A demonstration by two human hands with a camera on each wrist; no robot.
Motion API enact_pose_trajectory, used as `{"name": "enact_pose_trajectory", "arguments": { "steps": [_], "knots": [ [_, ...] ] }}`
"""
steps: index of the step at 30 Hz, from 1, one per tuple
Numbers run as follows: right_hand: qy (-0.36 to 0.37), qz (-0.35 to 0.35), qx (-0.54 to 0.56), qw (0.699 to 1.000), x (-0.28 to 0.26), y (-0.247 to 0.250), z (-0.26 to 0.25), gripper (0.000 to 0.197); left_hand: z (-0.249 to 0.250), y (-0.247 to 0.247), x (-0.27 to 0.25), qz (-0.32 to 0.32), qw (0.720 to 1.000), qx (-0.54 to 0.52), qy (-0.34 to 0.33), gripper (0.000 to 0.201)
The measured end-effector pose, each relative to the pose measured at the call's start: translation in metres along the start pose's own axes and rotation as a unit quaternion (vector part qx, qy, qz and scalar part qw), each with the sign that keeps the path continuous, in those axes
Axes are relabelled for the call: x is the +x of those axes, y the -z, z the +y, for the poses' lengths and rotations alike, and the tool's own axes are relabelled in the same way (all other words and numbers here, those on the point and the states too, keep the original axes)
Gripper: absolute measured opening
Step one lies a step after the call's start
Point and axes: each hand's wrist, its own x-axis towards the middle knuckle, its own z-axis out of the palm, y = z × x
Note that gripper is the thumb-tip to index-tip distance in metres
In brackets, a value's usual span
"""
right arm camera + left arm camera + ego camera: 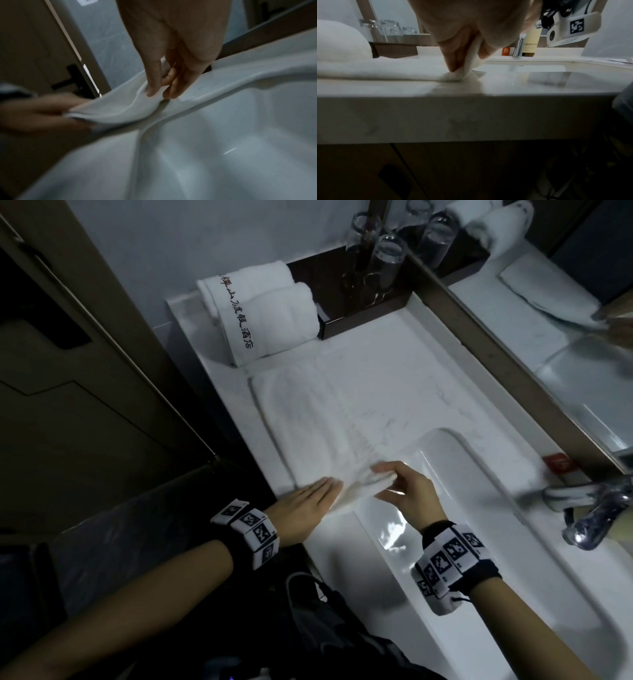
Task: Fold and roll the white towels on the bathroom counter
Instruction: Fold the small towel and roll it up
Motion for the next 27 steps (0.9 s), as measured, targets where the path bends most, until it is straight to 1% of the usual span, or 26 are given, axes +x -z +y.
{"name": "enact_pose_trajectory", "arguments": {
  "steps": [2, 4, 5, 7, 9, 11, 13, 15, 16, 17, 18, 19, 20, 22, 24, 25, 27],
  "knots": [
    [0.062, 0.018, -0.115, 0.991, -0.004, -0.003, 0.006, 0.026, -0.008, 0.001, -0.008, -0.044, 0.998, 0.027, -0.02, 0.071],
    [0.116, 0.008, -0.234, 0.965, -0.009, -0.007, 0.008, 0.018, -0.016, 0.005, -0.017, -0.071, 0.996, 0.037, -0.03, 0.069],
    [0.143, -0.006, -0.269, 0.952, -0.012, -0.009, 0.009, 0.017, -0.02, 0.005, -0.022, -0.078, 0.996, 0.033, -0.035, 0.068],
    [0.202, -0.038, -0.3, 0.931, -0.016, -0.013, 0.008, 0.017, -0.029, 0.005, -0.033, -0.09, 0.994, 0.031, -0.045, 0.063],
    [0.229, -0.072, -0.299, 0.923, -0.018, -0.019, 0.004, 0.017, -0.039, 0.003, -0.044, -0.101, 0.994, 0.018, -0.048, 0.059],
    [0.209, -0.115, -0.291, 0.927, -0.017, -0.026, 0.002, 0.019, -0.049, 0.001, -0.053, -0.107, 0.993, -0.03, -0.049, 0.055],
    [0.143, -0.147, -0.287, 0.936, -0.015, -0.031, 0.003, 0.028, -0.056, 0.001, -0.061, -0.093, 0.986, -0.134, -0.043, 0.053],
    [0.058, -0.163, -0.267, 0.948, -0.012, -0.033, 0.003, 0.033, -0.059, 0.003, -0.067, -0.053, 0.965, -0.257, -0.024, 0.055],
    [0.026, -0.157, -0.235, 0.959, -0.011, -0.034, 0.003, 0.028, -0.06, 0.005, -0.069, -0.022, 0.953, -0.302, -0.009, 0.049],
    [0.0, -0.146, -0.197, 0.97, -0.009, -0.034, 0.002, 0.019, -0.06, 0.005, -0.069, 0.015, 0.943, -0.332, 0.008, 0.042],
    [-0.023, -0.134, -0.161, 0.978, -0.007, -0.034, 0.002, 0.009, -0.061, 0.006, -0.067, 0.051, 0.935, -0.35, 0.025, 0.033],
    [-0.039, -0.124, -0.134, 0.982, -0.006, -0.035, 0.001, 0.005, -0.061, 0.008, -0.065, 0.08, 0.927, -0.364, 0.045, 0.026],
    [-0.049, -0.114, -0.115, 0.986, -0.005, -0.036, 0.001, 0.008, -0.061, 0.01, -0.063, 0.1, 0.92, -0.374, 0.067, 0.022],
    [-0.067, -0.095, -0.109, 0.987, -0.002, -0.039, 0.0, 0.009, -0.063, 0.014, -0.059, 0.128, 0.909, -0.382, 0.104, 0.027],
    [-0.073, -0.089, -0.129, 0.985, 0.003, -0.043, -0.003, 0.019, -0.065, 0.019, -0.058, 0.139, 0.906, -0.38, 0.129, 0.029],
    [-0.071, -0.09, -0.141, 0.983, 0.006, -0.044, -0.004, 0.022, -0.067, 0.021, -0.058, 0.132, 0.907, -0.375, 0.14, 0.029],
    [-0.06, -0.093, -0.16, 0.981, 0.01, -0.045, -0.006, 0.02, -0.071, 0.023, -0.056, 0.111, 0.914, -0.357, 0.159, 0.028]
  ]
}}
